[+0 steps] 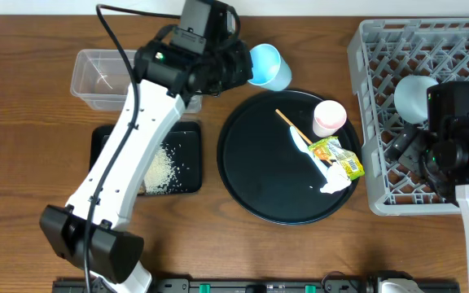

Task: Sort waste into correct bins and load items into the dishwasher rack
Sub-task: 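Lift the blue cup and carry it left toward the clear bin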

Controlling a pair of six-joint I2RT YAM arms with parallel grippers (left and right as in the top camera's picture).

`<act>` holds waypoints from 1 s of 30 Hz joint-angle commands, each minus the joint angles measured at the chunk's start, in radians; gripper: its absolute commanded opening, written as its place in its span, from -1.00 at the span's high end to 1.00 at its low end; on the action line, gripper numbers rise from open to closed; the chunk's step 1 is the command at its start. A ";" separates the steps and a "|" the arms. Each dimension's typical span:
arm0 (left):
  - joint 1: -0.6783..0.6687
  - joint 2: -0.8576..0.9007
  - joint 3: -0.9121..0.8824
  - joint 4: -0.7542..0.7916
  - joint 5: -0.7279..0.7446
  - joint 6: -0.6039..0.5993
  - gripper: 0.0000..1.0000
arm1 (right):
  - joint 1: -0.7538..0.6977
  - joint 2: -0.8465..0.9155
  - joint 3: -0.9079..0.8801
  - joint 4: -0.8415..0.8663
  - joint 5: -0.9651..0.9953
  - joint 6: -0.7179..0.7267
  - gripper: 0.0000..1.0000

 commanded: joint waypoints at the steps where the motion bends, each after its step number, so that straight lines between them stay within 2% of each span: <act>1: 0.039 -0.008 -0.003 -0.002 0.282 0.078 0.88 | -0.008 -0.001 0.002 -0.001 0.010 0.013 -0.98; 9: 0.076 -0.008 -0.004 -0.003 0.537 0.183 0.88 | -0.008 -0.001 0.002 -0.001 0.010 0.013 -0.99; 15: 0.050 -0.005 -0.028 0.006 0.523 0.219 0.88 | -0.008 -0.001 0.002 -0.001 0.010 0.013 -0.98; 19: 0.043 0.013 -0.062 0.018 0.460 0.219 0.88 | -0.008 -0.001 0.002 -0.001 0.010 0.013 -0.98; 22: 0.045 0.028 -0.101 0.066 0.461 0.194 0.88 | -0.008 -0.001 0.002 -0.001 0.010 0.013 -0.98; 30: 0.046 0.033 -0.243 0.359 0.461 0.027 0.88 | -0.008 -0.001 0.002 0.000 0.002 0.013 -0.99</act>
